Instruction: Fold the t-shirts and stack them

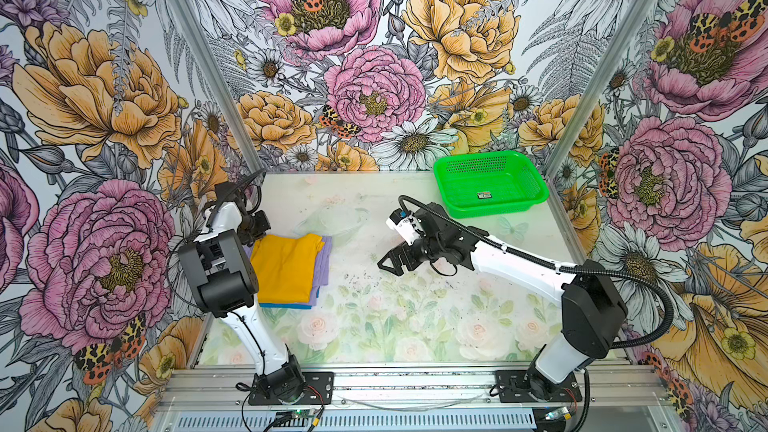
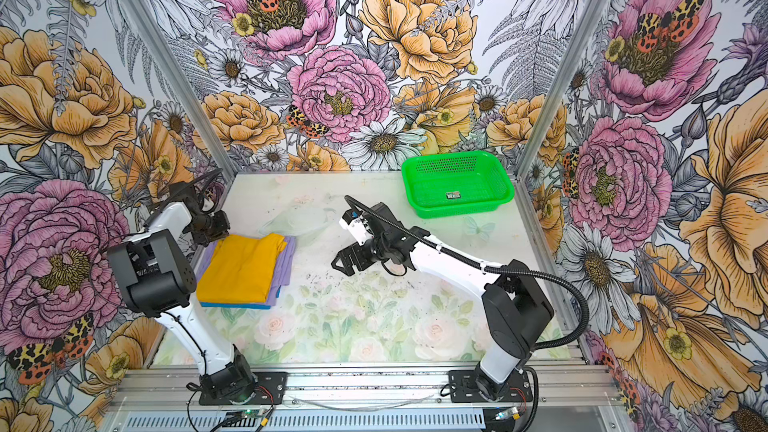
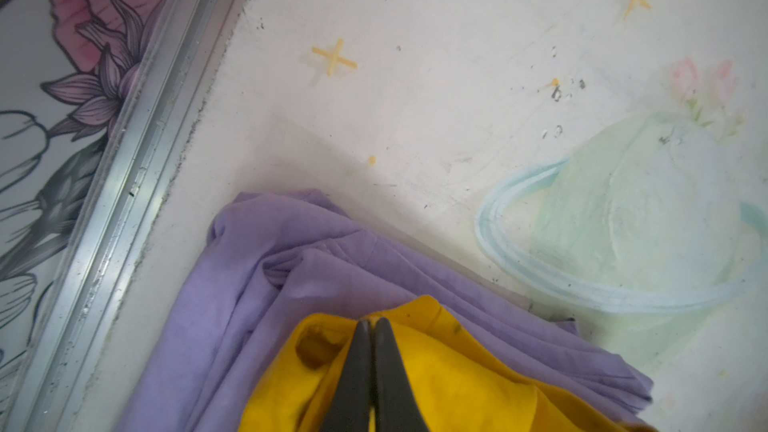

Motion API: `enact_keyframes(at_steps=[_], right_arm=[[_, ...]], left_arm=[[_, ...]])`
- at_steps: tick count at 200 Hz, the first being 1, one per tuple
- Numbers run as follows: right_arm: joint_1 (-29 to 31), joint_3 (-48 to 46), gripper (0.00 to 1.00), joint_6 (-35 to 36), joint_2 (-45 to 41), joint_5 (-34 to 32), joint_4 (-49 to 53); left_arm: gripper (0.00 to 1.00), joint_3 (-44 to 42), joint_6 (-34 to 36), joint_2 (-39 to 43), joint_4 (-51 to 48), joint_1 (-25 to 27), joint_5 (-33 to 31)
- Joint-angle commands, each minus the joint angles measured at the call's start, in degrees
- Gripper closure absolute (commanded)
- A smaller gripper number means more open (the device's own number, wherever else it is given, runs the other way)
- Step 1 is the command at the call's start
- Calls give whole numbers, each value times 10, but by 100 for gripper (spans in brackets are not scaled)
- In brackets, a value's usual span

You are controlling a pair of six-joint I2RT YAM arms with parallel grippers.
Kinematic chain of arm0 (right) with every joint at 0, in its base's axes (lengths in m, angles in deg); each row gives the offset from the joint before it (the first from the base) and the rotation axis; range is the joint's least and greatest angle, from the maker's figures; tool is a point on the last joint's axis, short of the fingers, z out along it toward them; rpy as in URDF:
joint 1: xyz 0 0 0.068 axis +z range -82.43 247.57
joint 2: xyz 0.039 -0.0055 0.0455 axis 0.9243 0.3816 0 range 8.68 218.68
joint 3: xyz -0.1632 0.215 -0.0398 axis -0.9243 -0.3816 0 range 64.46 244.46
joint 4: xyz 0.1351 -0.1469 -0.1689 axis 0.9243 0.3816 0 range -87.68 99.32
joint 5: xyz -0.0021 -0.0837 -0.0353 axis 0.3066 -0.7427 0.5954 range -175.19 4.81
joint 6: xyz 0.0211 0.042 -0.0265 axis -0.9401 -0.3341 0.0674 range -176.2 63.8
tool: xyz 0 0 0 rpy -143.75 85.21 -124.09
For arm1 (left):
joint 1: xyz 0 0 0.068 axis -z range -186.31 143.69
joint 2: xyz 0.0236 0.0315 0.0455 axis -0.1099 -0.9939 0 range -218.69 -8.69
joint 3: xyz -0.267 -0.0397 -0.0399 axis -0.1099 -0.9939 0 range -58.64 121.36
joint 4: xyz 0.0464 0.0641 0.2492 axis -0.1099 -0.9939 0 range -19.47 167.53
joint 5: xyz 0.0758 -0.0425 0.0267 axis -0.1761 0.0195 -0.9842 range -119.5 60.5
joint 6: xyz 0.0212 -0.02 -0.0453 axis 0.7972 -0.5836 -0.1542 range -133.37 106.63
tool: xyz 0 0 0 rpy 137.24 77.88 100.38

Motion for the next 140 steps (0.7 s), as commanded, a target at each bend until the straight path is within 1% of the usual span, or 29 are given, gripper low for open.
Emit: enact_keyframes(at_steps=[1,36,53,55,60,91,109,113,120,123,128,135,138,140], right_arm=[[0,-7,4,1,-6,8,-15],[1,-11,4,-2,-11,15,-19],[2,-12,4,-5,-13,17,-21],[2,-12,4,-5,-12,17,-21],[2,-12,4,-5,-13,17,-21],[6,-14,4,-10,-18,18,-20],[8,-15,4,-13,-20,16,-20],[7,-15,4,-14,-22,16,-20],[8,-16,4,-15,-22,16,-20],[9,-16,4,-16,-23,15,-20],[10,-16,4,-17,-23,13,-20],[11,-16,4,-18,-25,14,-20],[11,-17,4,-19,-26,14,-20],[12,-17,4,-20,-26,13,-20]], left_arm=[[100,7,4,20,10,-6,-10],[100,-11,-5,62,25,-25,-8],[100,-20,-12,62,32,-36,11],[100,-20,-13,78,32,-37,13],[100,-21,-15,84,32,-39,16],[100,-22,-22,86,38,-46,18],[100,-16,-28,75,42,-50,35],[97,-13,-29,74,41,-50,39],[96,-8,-29,74,41,-51,49],[94,-5,-30,55,42,-51,54],[90,0,-32,51,41,-50,62],[81,5,-35,49,41,-50,71],[74,8,-37,48,41,-49,73],[67,9,-38,48,41,-49,74]])
